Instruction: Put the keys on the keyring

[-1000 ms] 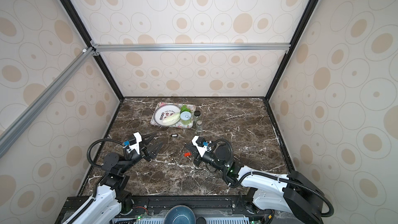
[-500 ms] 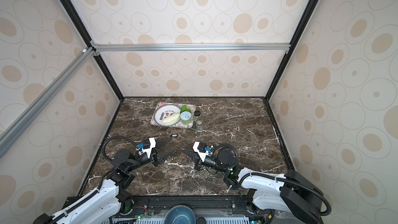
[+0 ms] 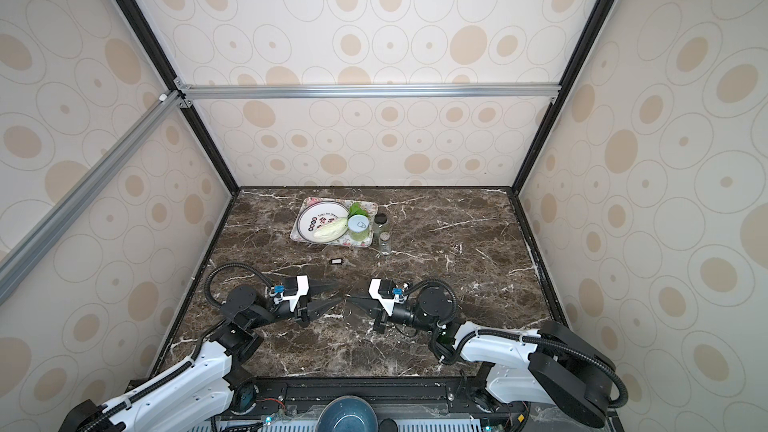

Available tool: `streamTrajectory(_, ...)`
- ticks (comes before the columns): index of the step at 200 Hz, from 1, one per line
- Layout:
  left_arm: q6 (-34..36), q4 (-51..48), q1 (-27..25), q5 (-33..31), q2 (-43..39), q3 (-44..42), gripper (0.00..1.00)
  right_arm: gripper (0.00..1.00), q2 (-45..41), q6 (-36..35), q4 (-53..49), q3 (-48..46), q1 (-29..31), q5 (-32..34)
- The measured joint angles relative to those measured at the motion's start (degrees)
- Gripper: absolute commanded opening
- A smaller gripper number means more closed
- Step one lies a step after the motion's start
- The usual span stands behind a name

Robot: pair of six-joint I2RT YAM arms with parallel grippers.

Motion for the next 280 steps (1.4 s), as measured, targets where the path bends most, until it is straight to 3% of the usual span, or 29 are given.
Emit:
streamTrajectory(124,2.97,-0.61,-1.77,2.78,0.70,0.52,0.09,0.00,0.44,0.96,0.92,0.11,-0.33,-3.56)
streamTrajectory(148,3.23,-0.79,-1.81,3.19,0.72,0.52,0.00,0.00,0.81,1.05,1.27,0.13,-0.50,-3.56)
streamTrajectory(191,3.34,-0.74,-1.81,2.67,1.22,0.52,0.00,0.00,1.62,1.11,1.90,0.22,-0.85,-3.54)
streamTrajectory(207,3.30,-0.26,-1.81,2.25,1.64,0.52,0.00,0.08,1.68,1.18,1.92,0.22,-0.96,-3.19)
streamTrajectory(244,3.32,-0.15,-2.03,0.96,3.17,0.52,0.00,0.42,1.64,2.05,1.70,0.24,-0.46,-1.16)
streamTrajectory(280,4.28,-2.56,-2.19,-1.18,3.65,0.85,0.00,0.54,-1.14,2.34,0.70,-1.18,-0.26,4.39)
